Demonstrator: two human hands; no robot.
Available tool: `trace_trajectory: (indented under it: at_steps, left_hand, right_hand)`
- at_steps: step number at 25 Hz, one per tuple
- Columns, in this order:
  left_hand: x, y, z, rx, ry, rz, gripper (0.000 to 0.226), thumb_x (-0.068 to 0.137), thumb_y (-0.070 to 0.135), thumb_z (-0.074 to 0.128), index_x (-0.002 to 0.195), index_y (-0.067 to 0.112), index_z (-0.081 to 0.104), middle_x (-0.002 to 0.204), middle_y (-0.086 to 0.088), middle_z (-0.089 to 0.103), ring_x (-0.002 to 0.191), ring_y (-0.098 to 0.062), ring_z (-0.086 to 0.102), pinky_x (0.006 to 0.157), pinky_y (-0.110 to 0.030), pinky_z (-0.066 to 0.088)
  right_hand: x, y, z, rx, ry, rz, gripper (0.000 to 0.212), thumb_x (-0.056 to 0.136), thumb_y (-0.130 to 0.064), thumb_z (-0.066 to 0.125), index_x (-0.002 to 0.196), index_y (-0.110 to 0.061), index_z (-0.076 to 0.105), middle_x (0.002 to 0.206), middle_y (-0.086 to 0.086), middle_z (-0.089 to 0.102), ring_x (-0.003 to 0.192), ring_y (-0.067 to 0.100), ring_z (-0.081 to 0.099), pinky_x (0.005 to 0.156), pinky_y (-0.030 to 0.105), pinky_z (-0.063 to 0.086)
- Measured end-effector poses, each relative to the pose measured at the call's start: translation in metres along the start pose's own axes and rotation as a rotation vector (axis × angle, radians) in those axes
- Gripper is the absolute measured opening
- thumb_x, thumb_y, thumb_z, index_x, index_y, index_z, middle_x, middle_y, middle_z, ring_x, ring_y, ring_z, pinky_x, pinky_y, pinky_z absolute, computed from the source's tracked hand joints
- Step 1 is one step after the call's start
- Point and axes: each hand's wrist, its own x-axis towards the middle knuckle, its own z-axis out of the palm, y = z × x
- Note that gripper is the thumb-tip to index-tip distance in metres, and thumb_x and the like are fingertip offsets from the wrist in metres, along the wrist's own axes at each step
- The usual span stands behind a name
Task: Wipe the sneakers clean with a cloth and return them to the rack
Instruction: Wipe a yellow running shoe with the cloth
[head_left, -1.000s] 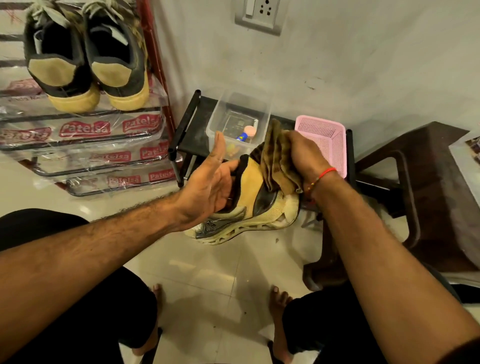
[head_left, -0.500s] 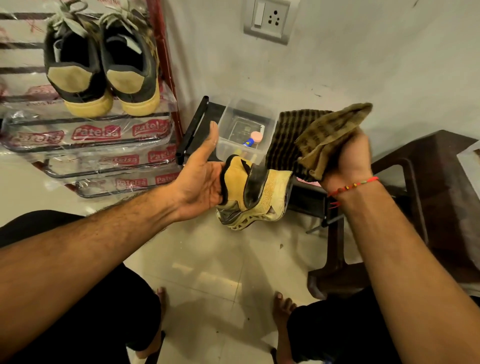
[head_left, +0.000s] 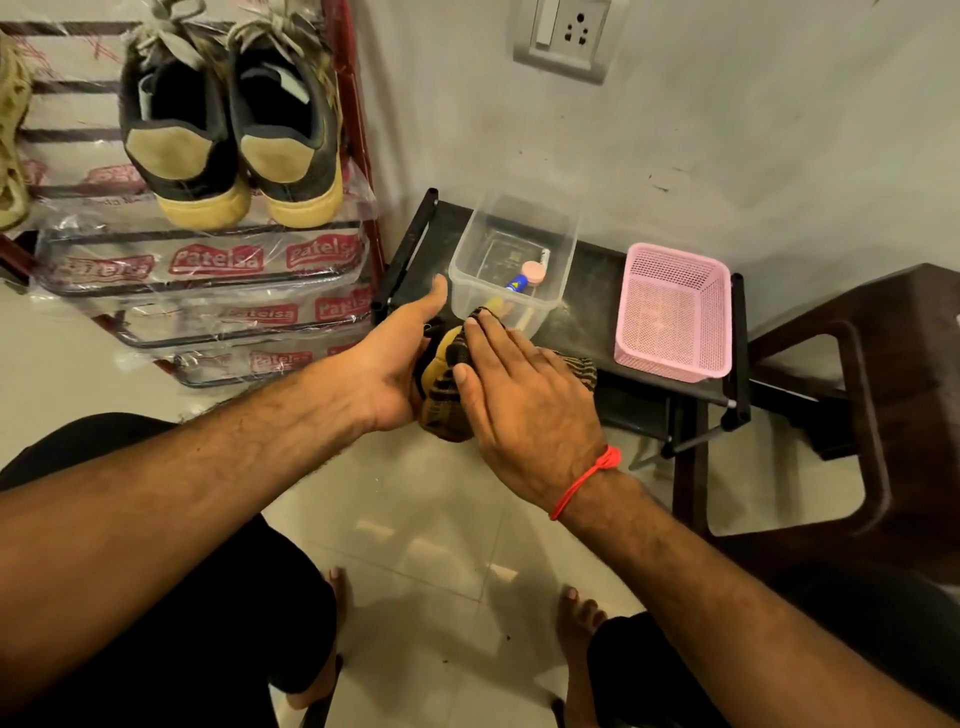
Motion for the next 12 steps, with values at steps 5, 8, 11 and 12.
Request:
trace_trajectory:
  at_steps: [5, 8, 11, 12]
  left_hand:
    - [-0.006, -0.005, 0.005, 0.094, 0.000, -0.097, 0.048, 0.101, 0.052, 0.050, 0.090, 0.014, 0.077, 0.089, -0.010, 0.076, 0.077, -0.026, 0.071, 0.075, -0.039, 0.056]
    - [-0.005, -0.008, 0.007, 0.077, 0.017, -0.081, 0.030, 0.099, 0.031, 0.048, 0.085, 0.014, 0.069, 0.082, -0.006, 0.067, 0.074, -0.021, 0.065, 0.075, -0.035, 0.053]
    - [0.001, -0.007, 0.007, 0.041, 0.024, 0.023, 0.020, 0.097, 0.023, 0.048, 0.104, 0.017, 0.066, 0.095, -0.005, 0.063, 0.085, -0.019, 0.061, 0.077, -0.032, 0.054]
    - [0.000, -0.006, 0.007, 0.031, 0.015, 0.062, 0.021, 0.097, 0.023, 0.049, 0.110, 0.019, 0.065, 0.100, -0.006, 0.063, 0.086, -0.019, 0.061, 0.076, -0.031, 0.055]
  right_hand:
    - [-0.001, -0.005, 0.003, -0.004, -0.013, 0.021, 0.058, 0.104, -0.045, 0.022, 0.146, -0.015, 0.048, 0.148, 0.007, 0.052, 0.132, 0.025, 0.054, 0.110, 0.043, 0.043]
    - [0.000, 0.000, 0.005, -0.002, -0.007, 0.051, 0.065, 0.102, -0.049, 0.016, 0.151, -0.014, 0.041, 0.152, 0.007, 0.048, 0.137, 0.024, 0.049, 0.114, 0.041, 0.039]
    - [0.001, 0.004, 0.006, -0.003, 0.064, 0.063, 0.067, 0.102, -0.048, 0.018, 0.153, -0.009, 0.036, 0.155, 0.011, 0.043, 0.142, 0.024, 0.043, 0.119, 0.038, 0.032]
    - [0.002, 0.006, 0.005, -0.002, 0.092, 0.062, 0.065, 0.103, -0.046, 0.020, 0.153, -0.008, 0.036, 0.155, 0.012, 0.043, 0.142, 0.025, 0.043, 0.119, 0.038, 0.030]
